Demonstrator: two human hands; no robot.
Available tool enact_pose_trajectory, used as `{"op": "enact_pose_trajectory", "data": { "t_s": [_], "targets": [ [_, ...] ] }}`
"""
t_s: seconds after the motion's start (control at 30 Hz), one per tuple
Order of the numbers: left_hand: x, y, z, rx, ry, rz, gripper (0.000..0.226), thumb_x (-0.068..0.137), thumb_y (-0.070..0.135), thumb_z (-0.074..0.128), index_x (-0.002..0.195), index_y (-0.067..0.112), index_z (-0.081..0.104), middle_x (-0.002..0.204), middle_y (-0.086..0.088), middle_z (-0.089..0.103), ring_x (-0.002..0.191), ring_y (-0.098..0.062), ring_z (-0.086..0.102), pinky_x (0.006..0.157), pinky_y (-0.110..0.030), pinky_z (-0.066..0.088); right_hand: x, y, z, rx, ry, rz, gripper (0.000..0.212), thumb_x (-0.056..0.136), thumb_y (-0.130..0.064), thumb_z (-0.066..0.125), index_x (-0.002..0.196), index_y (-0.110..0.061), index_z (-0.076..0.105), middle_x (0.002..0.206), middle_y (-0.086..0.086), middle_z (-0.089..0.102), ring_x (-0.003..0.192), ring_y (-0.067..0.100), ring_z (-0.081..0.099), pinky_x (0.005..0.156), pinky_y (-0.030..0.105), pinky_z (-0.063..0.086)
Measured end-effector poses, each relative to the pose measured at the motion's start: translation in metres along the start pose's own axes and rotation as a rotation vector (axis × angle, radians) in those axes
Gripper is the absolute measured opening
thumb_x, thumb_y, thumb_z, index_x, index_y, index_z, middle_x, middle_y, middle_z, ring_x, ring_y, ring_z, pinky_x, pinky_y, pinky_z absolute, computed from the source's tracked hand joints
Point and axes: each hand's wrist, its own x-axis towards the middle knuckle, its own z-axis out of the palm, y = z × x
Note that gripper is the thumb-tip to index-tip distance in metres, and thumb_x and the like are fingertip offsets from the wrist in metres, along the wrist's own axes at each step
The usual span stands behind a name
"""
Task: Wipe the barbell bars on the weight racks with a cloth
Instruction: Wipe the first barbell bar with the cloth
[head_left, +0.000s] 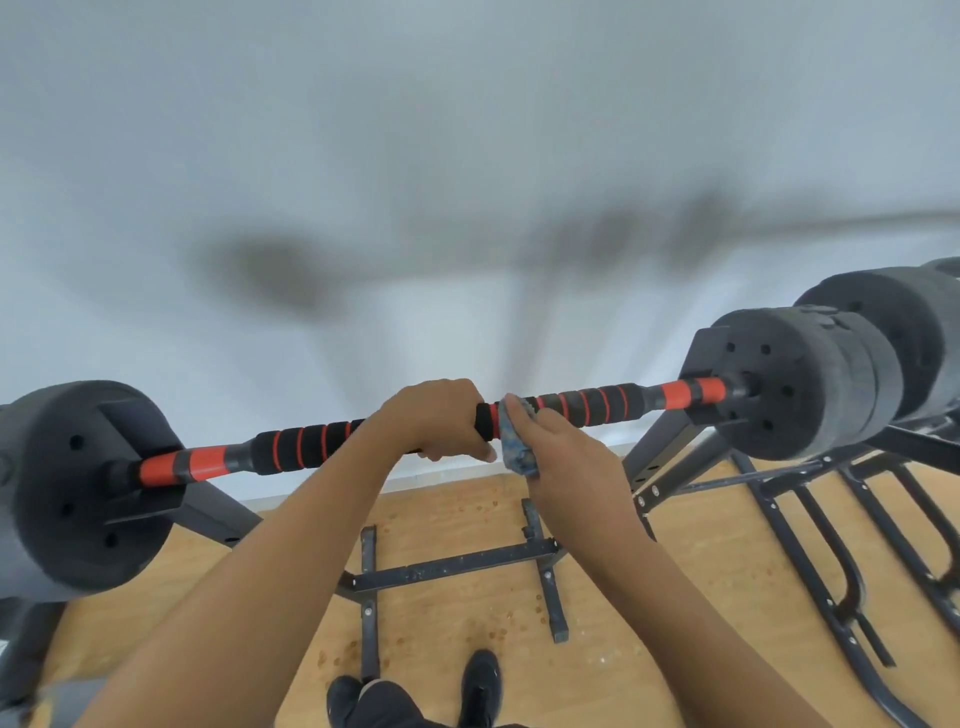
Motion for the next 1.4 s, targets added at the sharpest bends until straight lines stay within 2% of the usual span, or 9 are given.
{"op": "enact_pose_trajectory", "data": {
  "t_s": [0.2,0.33,0.5,0.67,0.8,1.07,1.17,1.27,1.4],
  "targets": [
    [0.003,-0.004,-0.011,-0.2,-0.176,0.011,0.037,0.085,0.043,0.084,0.096,0.01,0.069,0.065,-0.003,0.068,0.052,-0.019,0.063,0.061,-0.033,0.059,-0.013,0.006,-0.014,0.004,0.028,-0.006,0.07,0.095,-0.016,0.061,0.157,-0.034,0.032,0.109,-0.01,0.051,0.086,0.01,0.049,0.062,0.02,0.042],
    [-0.015,0.004,0.005,0.223,0.267,-0.016,0.046,0.08,0.067,0.075,0.085,0.023,0.059,0.07,0.007,0.066,0.063,-0.016,0.066,0.066,-0.032,0.055,0.019,0.002,-0.028,0.006,0.024,-0.018,0.063,0.095,-0.02,0.059,0.152,-0.033,0.037,0.114,-0.006,0.06,0.095,0.017,0.061,0.077,0.031,0.056],
    [-0.019,0.013,0.043,0.439,0.626,-0.006,0.027,0.098,0.04,0.051,0.08,0.021,0.044,0.061,0.008,0.042,0.05,-0.014,0.042,0.05,-0.028,0.026,0.029,-0.015,-0.017,-0.122,0.006,0.017,0.031,0.092,-0.019,0.054,0.121,-0.027,0.056,0.095,-0.005,0.052,0.077,0.02,0.059,0.061,0.033,0.051],
    [-0.013,0.015,0.027,0.43,0.515,-0.045,0.021,0.093,0.028,0.052,0.073,0.021,0.053,0.061,0.006,0.052,0.051,-0.014,0.047,0.054,-0.028,0.041,0.01,-0.006,-0.001,-0.096,0.022,-0.021,0.074,0.094,-0.01,0.055,0.158,-0.027,0.023,0.126,-0.003,0.053,0.093,0.018,0.059,0.066,0.035,0.053],
    [-0.006,0.016,0.013,0.234,0.272,-0.044,0.031,0.089,0.037,0.059,0.066,0.018,0.052,0.058,0.004,0.056,0.05,-0.016,0.052,0.053,-0.028,0.041,0.002,-0.001,0.006,-0.131,0.001,-0.051,0.088,0.092,-0.006,0.057,0.162,-0.026,0.007,0.118,-0.002,0.051,0.097,0.018,0.055,0.068,0.035,0.054],
    [0.003,0.007,-0.014,-0.232,-0.228,-0.003,0.025,0.089,0.032,0.077,0.08,0.011,0.066,0.06,-0.001,0.062,0.047,-0.015,0.052,0.053,-0.029,0.049,-0.025,0.003,0.005,0.04,0.008,-0.045,0.079,0.093,-0.016,0.064,0.159,-0.033,0.024,0.112,-0.007,0.055,0.09,0.013,0.057,0.073,0.03,0.056],
    [0.0,0.005,-0.009,-0.228,-0.101,0.029,0.032,0.085,0.041,0.08,0.082,0.012,0.065,0.066,-0.001,0.07,0.051,-0.017,0.061,0.058,-0.03,0.054,-0.016,0.006,-0.013,0.183,0.118,-0.023,0.069,0.092,-0.012,0.063,0.153,-0.031,0.038,0.098,-0.012,0.048,0.081,0.011,0.054,0.069,0.027,0.052],
    [-0.007,0.005,0.007,0.208,0.327,0.074,0.038,0.081,0.064,0.071,0.083,0.028,0.06,0.07,0.009,0.065,0.062,-0.012,0.062,0.061,-0.028,0.051,0.017,0.006,-0.026,0.146,0.138,-0.003,0.061,0.094,-0.013,0.057,0.15,-0.029,0.04,0.1,-0.007,0.056,0.086,0.017,0.06,0.075,0.034,0.055],
    [-0.011,0.015,0.031,0.437,0.538,0.104,0.027,0.099,0.051,0.048,0.096,0.027,0.059,0.072,0.01,0.058,0.065,-0.018,0.06,0.063,-0.03,0.049,0.026,-0.009,-0.018,0.009,0.051,0.025,0.027,0.094,-0.02,0.053,0.12,-0.023,0.059,0.094,-0.005,0.049,0.078,0.02,0.059,0.067,0.036,0.054]
  ]
}}
